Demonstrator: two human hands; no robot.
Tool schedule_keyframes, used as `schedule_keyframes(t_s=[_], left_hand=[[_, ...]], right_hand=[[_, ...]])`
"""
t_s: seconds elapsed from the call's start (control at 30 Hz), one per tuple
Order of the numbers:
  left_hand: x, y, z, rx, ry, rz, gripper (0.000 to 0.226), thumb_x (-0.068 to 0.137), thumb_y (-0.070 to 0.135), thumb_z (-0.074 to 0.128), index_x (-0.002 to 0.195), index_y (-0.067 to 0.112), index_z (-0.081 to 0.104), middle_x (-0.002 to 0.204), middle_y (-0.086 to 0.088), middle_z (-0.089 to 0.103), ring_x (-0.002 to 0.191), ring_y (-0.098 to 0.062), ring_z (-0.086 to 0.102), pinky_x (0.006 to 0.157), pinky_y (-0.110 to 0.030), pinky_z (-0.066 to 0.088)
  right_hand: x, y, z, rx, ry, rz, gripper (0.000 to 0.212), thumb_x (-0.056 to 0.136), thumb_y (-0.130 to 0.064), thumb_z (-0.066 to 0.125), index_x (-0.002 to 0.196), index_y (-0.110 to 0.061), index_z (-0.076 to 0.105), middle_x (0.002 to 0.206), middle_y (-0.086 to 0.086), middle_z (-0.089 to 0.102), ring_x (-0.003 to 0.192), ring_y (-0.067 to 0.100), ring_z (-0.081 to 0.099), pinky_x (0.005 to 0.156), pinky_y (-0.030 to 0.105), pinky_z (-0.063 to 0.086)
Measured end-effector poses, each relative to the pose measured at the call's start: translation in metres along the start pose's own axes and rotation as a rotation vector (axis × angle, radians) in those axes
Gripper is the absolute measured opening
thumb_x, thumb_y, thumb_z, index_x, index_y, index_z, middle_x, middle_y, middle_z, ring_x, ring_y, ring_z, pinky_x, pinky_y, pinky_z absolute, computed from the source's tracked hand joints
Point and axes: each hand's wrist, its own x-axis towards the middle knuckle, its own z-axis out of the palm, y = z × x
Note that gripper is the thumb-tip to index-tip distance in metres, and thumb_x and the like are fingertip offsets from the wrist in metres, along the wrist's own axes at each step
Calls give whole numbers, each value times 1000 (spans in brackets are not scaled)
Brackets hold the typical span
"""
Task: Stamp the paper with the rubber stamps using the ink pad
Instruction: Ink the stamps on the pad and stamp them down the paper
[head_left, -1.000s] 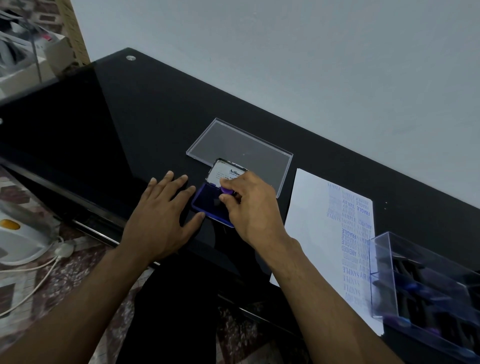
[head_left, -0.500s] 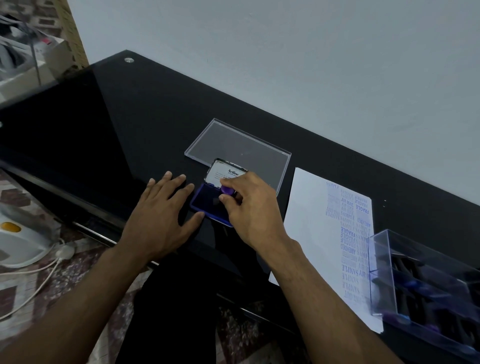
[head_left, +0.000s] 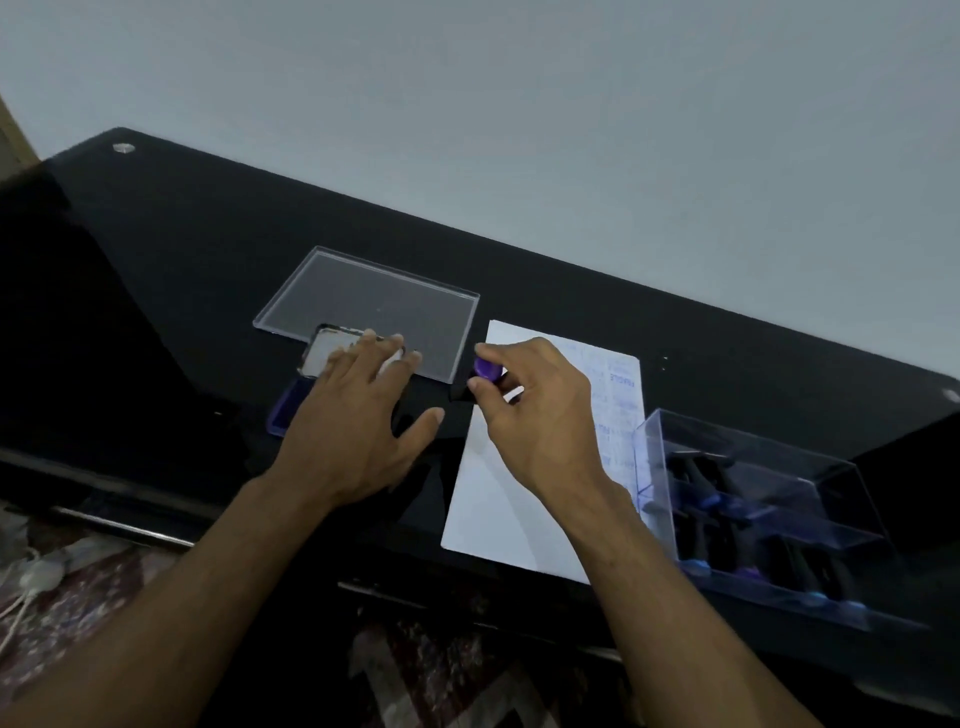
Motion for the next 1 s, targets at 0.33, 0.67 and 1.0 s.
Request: schedule_keyframes(t_s=[0.33,0.67,1.0], left_hand=[[32,60,42,-3,-41,146,71,93,64,40,149,20,45,161,-5,34,153,-25,19,123,-47,14],[60,66,73,70,-50,189,73,93,67,29,147,21,49,161,-6,35,154,-28,16,124,-56,10],[69,52,89,102,-88,176,70,91,68,28,145,31,50,161,-1,36,154,-26,18,120,-65,7]], right_hand=[[-5,64,-54,-70,105,111,21,85,-17,75,106,-19,74,102,-4,65,77,8,63,75,13,51],[3,92,-65,-110,94,170,22,88,-20,72,110,-18,73,107,-3,64,86,10,64,84,22,55],[13,94,-55,-131,34,152,24,89,-20,71,113,-17,72,108,-1,64,85,11,64,85,20,53]])
